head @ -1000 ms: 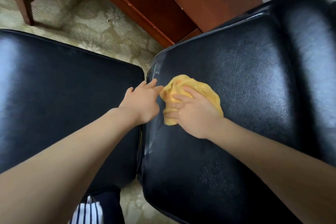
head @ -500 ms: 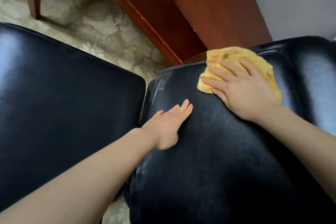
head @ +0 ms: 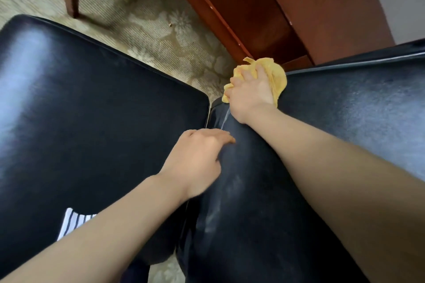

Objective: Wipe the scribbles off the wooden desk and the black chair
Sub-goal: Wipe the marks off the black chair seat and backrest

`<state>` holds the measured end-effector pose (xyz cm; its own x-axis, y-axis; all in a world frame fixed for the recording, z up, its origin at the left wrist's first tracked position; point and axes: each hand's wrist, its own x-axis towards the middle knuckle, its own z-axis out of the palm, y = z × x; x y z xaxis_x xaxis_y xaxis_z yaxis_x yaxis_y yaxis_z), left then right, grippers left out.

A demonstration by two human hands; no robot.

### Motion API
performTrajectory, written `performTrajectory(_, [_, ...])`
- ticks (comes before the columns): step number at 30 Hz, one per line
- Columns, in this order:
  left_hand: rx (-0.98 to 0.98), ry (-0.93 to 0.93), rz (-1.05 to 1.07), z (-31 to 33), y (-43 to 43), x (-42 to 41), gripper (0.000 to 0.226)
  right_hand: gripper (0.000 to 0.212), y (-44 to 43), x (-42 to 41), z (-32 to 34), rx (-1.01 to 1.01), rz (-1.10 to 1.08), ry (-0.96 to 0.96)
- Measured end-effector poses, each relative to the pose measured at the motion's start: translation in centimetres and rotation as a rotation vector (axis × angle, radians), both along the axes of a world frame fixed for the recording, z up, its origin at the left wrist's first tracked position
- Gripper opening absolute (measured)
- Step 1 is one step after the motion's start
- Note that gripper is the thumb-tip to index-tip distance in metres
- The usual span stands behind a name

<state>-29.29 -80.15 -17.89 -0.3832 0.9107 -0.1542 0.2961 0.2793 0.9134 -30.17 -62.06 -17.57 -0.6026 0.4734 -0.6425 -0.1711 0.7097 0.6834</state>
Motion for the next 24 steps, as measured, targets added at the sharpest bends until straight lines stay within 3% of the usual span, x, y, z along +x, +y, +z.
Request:
performTrajectory(3, [0.009,0.026,0.139,-0.4,-1.0,-0.6,0.066,0.048,-2.7,1.3,-3.3,0.056,0.075,-0.223])
performTrajectory(6, [-0.087,-0.025,0.137,-0.3,-1.6,-1.1,0.072,0.057,-5.4,4.0,-4.8,0.102,0.204,-0.431])
performTrajectory(9, [-0.116,-0.086,0.092,0.0,-1.3,-1.2,0.074,0.049,-7.5,6.0,-3.4,-0.063,0.233,-0.521])
performTrajectory(13, [-0.107,-0.194,0.048,0.6,0.2,-0.5,0.069,0.030,-8.2,9.1,1.8,-0.292,0.228,-0.359])
performTrajectory(16, [-0.054,-0.356,0.039,2.2,1.7,0.1,0.049,0.033,-7.8,12.4,6.2,-0.403,0.127,-0.260])
performTrajectory(18, [-0.053,-0.457,0.015,3.3,2.7,0.4,0.049,0.035,-7.6,13.7,9.7,-0.465,0.121,-0.219])
performTrajectory(21, [-0.055,-0.499,-0.040,4.6,4.0,0.9,0.052,0.026,-6.3,15.0,14.6,-0.467,0.092,-0.016])
performTrajectory(24, [-0.094,-0.491,-0.119,5.2,4.9,1.4,0.052,0.042,-4.1,14.8,18.3,-0.388,0.062,0.044])
